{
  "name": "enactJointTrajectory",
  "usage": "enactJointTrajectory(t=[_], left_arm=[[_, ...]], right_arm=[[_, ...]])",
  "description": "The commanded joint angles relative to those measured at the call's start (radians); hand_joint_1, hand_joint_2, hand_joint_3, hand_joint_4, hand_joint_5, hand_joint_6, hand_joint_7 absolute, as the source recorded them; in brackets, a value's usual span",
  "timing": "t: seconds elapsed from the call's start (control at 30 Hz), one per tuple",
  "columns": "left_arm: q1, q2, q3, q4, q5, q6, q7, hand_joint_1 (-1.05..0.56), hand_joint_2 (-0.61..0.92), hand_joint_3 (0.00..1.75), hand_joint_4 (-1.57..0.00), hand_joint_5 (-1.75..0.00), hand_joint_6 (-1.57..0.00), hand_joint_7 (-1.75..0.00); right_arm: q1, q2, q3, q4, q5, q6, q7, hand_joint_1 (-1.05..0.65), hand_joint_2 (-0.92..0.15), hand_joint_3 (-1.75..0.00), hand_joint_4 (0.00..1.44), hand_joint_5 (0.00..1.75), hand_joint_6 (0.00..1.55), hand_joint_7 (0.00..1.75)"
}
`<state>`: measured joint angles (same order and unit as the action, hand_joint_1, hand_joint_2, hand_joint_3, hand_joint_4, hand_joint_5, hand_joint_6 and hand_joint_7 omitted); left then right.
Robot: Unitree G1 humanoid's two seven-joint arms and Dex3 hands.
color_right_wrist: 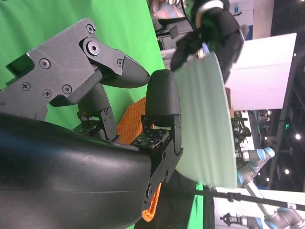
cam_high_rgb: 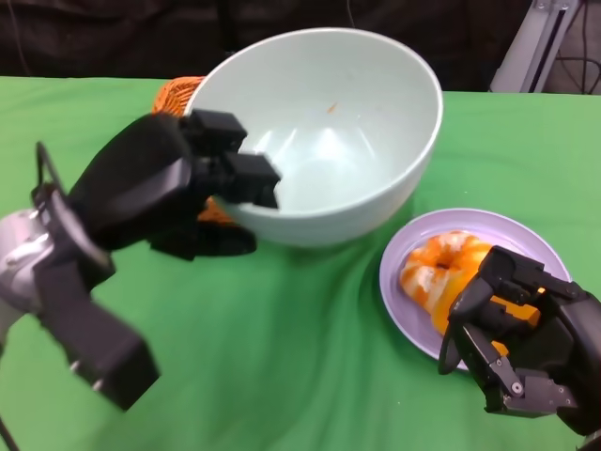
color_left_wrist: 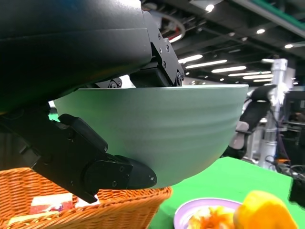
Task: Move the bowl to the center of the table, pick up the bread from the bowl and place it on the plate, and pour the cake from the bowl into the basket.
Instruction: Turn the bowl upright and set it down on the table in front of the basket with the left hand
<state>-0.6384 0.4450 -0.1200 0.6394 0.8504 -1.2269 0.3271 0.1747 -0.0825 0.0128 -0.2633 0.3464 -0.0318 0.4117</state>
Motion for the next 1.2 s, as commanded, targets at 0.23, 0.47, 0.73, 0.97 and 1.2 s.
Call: enactJointTrajectory(t=[0.23,0.47,0.73,0.97,1.2], left_arm=[[0.121,0.146,-0.037,-0.036,0.228,-0.096,0.359,-0.23,0.81,0.4,-0.79,-1.64,-0.82,-1.22],[0.159,0.222,-0.155,-0.012,0.367,-0.055,0.584,-0.24,0.81,0.29,-0.83,-1.56,-0.89,-1.13],[0.144,0.267,-0.349,0.048,0.483,0.047,0.79,-0.23,0.9,0.04,-0.77,-1.67,-0.9,-1.08],[0.077,0.249,-0.505,0.169,0.519,0.134,0.907,-0.21,0.9,0.08,-0.75,-1.75,-0.64,-1.55],[0.04,0.238,-0.577,0.247,0.463,0.146,0.878,-0.24,0.9,0.04,-0.75,-1.65,-0.95,-0.86]], right_arm=[[-0.013,-0.008,-0.006,0.003,0.011,0.006,0.002,-0.07,-0.49,-1.09,0.67,1.64,0.62,1.38],[-0.018,-0.01,-0.007,0.007,0.01,0.007,0.003,-0.08,-0.49,-1.08,0.68,1.62,0.62,1.37],[-0.023,-0.009,-0.009,0.015,0.012,0.009,0.006,-0.08,-0.5,-1.06,0.68,1.61,0.62,1.36],[-0.021,-0.006,-0.01,0.01,0.026,0.022,0.003,-0.07,-0.5,-1.09,0.68,1.61,0.62,1.36],[-0.021,-0.007,-0.008,0.006,0.024,0.02,0.001,-0.07,-0.48,-1.1,0.68,1.61,0.63,1.36]])
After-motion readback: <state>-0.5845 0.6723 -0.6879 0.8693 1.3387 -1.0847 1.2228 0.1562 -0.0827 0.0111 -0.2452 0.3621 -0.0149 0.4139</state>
